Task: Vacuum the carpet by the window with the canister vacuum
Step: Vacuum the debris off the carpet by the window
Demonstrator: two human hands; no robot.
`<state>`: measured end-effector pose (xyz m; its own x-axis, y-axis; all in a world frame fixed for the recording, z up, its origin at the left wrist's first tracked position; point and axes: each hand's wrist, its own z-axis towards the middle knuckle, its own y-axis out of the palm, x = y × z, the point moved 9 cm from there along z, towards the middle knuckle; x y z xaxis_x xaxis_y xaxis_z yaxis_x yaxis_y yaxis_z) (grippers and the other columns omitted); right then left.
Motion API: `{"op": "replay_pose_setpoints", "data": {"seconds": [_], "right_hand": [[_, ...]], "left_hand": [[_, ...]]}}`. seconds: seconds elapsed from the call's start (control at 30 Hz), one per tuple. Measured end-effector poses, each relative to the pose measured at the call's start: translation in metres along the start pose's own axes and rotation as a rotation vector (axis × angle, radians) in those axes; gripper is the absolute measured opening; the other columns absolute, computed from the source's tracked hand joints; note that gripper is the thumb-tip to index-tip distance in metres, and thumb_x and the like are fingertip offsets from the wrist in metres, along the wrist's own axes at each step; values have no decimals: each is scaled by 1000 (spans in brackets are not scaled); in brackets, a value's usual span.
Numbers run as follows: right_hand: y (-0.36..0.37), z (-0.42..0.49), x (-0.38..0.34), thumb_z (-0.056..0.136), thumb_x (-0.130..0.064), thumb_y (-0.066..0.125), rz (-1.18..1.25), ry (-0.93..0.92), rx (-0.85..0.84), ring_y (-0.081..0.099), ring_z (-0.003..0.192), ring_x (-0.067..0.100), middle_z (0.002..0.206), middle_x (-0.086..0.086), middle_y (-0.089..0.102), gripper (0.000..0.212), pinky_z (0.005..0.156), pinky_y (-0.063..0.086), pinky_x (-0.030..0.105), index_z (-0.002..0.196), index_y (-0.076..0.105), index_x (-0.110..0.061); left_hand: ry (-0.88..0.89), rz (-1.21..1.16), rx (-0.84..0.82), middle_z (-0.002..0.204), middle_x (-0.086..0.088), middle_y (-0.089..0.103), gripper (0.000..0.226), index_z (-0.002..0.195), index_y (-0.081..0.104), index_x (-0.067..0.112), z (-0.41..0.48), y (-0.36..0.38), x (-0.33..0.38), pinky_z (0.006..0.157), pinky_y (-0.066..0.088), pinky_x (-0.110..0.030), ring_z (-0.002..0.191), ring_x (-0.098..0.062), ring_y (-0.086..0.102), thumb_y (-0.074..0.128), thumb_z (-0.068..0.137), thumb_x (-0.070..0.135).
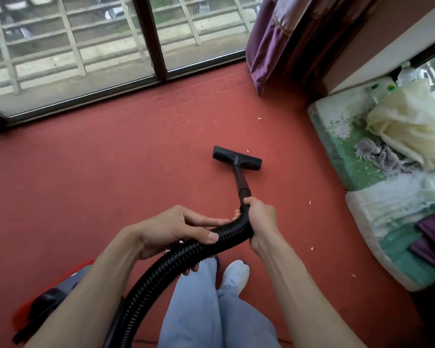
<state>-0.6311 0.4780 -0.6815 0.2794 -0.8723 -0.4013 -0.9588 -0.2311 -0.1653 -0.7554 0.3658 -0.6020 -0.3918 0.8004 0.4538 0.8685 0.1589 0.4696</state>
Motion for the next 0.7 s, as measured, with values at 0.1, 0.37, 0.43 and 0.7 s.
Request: {"op": "replay_pose_setpoints", "data": {"seconds": [0.1,0.37,0.43,0.7], "right_hand": [[-8,6,14,80,-13,58,3,16,43,58,66,29,78,18,60,25,67,50,42,99,56,3],[16,45,-12,93,-14,57,144,41,-54,54,50,24,65,13,54,18,49,50,30,103,49,0],[18,51,-25,94,-17,57,163,28,-81,56,52,24,67,13,56,20,50,51,30,104,51,-1],[-8,15,-38,91,-12,51,215,4,-69,54,46,19,75,16,55,17,45,48,24,101,54,1]], "left_hand": [[-6,34,38,100,-28,70,41,119,73,32,-3,3,-4,66,60,-43,70,-35,68,80,80,21],[138,-65,338,91,-16,72,43,131,64,27,29,-2,-12,66,60,-38,68,-27,68,72,90,23],[183,-98,355,96,-20,72,50,136,59,28,39,6,-9,68,61,-37,72,-27,70,73,89,20],[193,-164,233,84,-9,69,55,125,70,22,29,19,10,57,54,-33,66,-30,61,83,73,12]]}}
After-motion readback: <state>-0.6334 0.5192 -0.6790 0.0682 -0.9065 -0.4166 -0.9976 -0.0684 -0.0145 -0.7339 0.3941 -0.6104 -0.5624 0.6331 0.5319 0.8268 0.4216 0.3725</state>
